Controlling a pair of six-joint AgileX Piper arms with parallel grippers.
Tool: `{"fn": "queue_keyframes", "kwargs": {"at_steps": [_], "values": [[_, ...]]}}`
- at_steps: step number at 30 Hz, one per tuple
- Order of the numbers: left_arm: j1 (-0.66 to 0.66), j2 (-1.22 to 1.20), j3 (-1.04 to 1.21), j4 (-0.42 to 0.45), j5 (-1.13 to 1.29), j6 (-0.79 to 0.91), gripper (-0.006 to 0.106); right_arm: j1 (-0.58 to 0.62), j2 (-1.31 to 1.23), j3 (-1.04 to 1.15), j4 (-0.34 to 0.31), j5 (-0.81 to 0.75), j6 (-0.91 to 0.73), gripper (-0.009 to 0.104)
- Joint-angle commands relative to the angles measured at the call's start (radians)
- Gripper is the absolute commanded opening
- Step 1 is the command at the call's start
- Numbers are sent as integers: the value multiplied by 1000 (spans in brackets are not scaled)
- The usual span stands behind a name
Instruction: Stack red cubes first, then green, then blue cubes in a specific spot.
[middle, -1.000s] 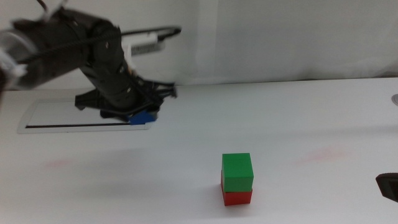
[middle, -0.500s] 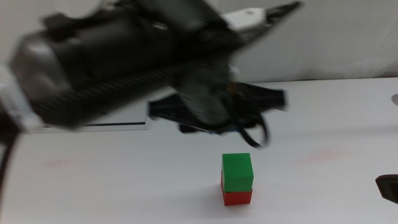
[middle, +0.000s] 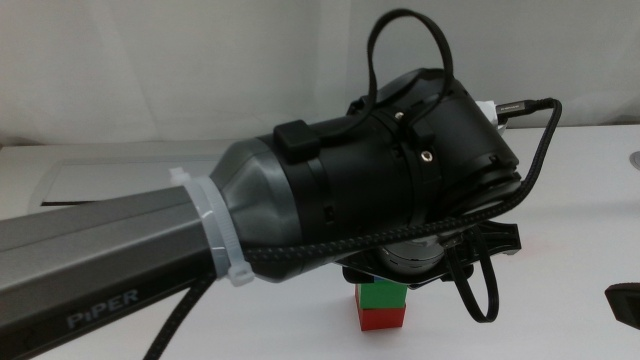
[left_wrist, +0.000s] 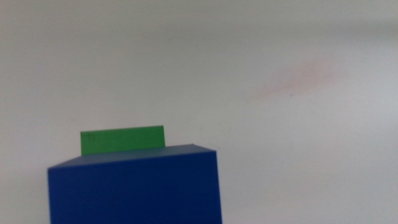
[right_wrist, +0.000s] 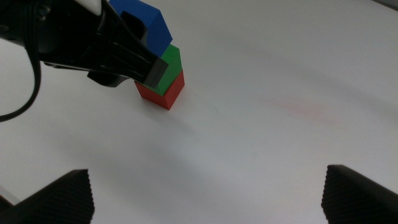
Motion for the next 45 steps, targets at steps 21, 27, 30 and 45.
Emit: {"fn": "queue_keyframes", "kwargs": {"at_steps": [21,27,30,45], "values": [[46,65,-8,-3,84,-12,-3,-3,-5,6,-5,-2,-5,102],[46,82,-8,-22,66,-20,-3,-3,-5,6,-5,-2,-5,102],[46,91,-8,-22,64,-23,-3,-3,-5,6,-5,-1,-5,102],[46,100,-2,10,19,4,-3,-3,-5,6,-5,13,-5,102]]}}
